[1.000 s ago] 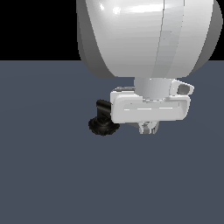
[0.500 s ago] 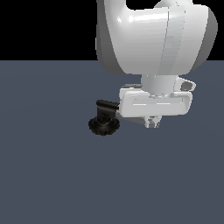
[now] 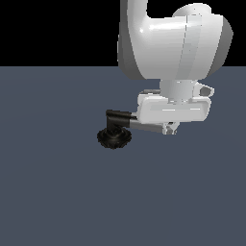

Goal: Turn on the faucet by rotating a designated handle.

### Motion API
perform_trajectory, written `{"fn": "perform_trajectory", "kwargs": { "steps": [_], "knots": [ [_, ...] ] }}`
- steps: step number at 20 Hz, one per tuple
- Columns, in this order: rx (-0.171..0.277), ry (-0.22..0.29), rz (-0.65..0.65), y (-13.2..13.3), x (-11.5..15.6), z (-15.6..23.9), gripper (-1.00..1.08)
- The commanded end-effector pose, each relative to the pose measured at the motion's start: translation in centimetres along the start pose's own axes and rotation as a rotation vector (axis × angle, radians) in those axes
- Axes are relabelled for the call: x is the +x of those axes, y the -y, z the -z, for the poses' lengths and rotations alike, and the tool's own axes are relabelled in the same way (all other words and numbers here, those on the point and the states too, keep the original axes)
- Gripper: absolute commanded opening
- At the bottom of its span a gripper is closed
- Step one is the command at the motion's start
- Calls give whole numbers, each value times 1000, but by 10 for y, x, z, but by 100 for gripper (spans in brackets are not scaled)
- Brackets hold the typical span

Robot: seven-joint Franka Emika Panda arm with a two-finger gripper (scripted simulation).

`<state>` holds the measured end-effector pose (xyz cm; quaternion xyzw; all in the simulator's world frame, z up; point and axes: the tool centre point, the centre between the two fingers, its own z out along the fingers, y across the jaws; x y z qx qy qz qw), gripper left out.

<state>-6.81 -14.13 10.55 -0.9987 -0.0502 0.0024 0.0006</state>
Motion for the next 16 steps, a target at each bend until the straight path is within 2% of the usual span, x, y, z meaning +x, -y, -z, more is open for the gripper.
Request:
{"fn": "perform_trajectory", "kwargs": {
  "steps": [1,16],
  "knots": [
    [-1,-5,8,-3,11,0,-100],
    [-2,-5,2,-40,49,0,-100]
  ]
}}
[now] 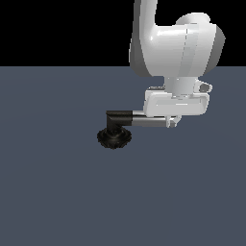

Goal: Turn on the faucet by rotating a designated handle.

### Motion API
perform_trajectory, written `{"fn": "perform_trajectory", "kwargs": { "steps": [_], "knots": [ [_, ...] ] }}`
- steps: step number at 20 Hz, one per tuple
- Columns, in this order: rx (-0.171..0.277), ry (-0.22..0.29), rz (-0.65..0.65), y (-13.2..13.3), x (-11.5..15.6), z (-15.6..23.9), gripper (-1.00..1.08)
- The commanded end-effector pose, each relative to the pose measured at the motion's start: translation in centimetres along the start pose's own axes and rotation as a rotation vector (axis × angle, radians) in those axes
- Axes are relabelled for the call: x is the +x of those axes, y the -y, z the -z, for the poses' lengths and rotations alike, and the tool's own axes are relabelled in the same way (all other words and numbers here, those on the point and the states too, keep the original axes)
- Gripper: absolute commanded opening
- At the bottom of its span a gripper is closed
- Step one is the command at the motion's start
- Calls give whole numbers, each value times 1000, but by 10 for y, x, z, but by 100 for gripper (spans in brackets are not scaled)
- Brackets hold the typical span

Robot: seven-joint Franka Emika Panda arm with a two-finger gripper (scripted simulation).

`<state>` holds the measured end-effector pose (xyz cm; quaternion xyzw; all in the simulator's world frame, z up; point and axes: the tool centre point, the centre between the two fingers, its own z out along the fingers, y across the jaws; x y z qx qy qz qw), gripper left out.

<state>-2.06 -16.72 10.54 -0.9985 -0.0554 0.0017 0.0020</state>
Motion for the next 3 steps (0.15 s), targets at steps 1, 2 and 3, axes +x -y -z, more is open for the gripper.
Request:
{"fn": "perform_trajectory", "kwargs": {
  "steps": [1,2,3],
  "knots": [
    [-4,-3,-9,-12,6,-1,-100],
    [-4,-3,-10,-15,9,-1,-100],
    [-4,-3,-10,-15,9,-1,-100]
  ]
}}
